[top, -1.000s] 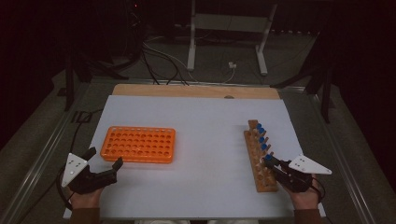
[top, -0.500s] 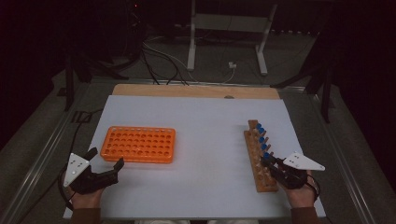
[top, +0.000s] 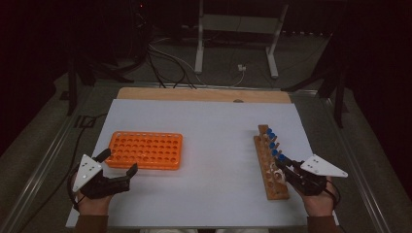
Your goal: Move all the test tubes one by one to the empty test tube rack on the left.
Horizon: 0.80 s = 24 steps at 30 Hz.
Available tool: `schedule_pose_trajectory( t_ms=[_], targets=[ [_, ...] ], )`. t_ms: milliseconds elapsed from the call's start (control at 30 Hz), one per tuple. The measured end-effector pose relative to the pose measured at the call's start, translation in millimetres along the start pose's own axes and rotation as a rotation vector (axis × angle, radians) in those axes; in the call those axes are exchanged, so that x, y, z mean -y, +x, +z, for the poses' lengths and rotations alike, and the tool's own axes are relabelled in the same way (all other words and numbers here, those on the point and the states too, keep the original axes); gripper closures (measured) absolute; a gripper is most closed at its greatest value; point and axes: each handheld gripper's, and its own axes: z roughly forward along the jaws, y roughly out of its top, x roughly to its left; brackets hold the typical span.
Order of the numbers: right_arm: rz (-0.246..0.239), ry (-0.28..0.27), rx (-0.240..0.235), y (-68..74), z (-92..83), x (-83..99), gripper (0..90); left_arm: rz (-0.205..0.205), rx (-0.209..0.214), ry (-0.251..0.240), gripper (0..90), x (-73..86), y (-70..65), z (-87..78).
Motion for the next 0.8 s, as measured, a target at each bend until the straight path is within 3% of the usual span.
schedule_pose_trajectory(
  t_ms=[67, 133, 300, 433, 800],
  targets=[
    [-0.005, -0.003, 0.003, -0.9, -2.4, -5.4, 76.9, -0.005, 0.036, -0.010, 0.3, -3.5, -1.9, 3.0],
    [-0.010, -0.009, 0.002, -2.0, -5.3, -11.5, 76.9, -0.037, 0.079, -0.030, 0.3, -7.2, -2.5, 5.6],
    [0.002, -0.032, -0.026, -7.8, -9.9, -24.6, 76.9, -0.035, 0.085, -0.051, 0.3, -16.5, -8.4, 13.2],
    [0.016, -0.059, -0.052, -8.0, -9.9, -32.8, 76.9, -0.036, 0.087, -0.039, 0.3, -23.7, -15.8, 21.8],
    [0.009, -0.089, -0.153, 18.9, 19.9, -49.8, 76.9, 0.029, 0.169, -0.003, 0.3, -42.0, -49.5, 54.6]
  ],
)
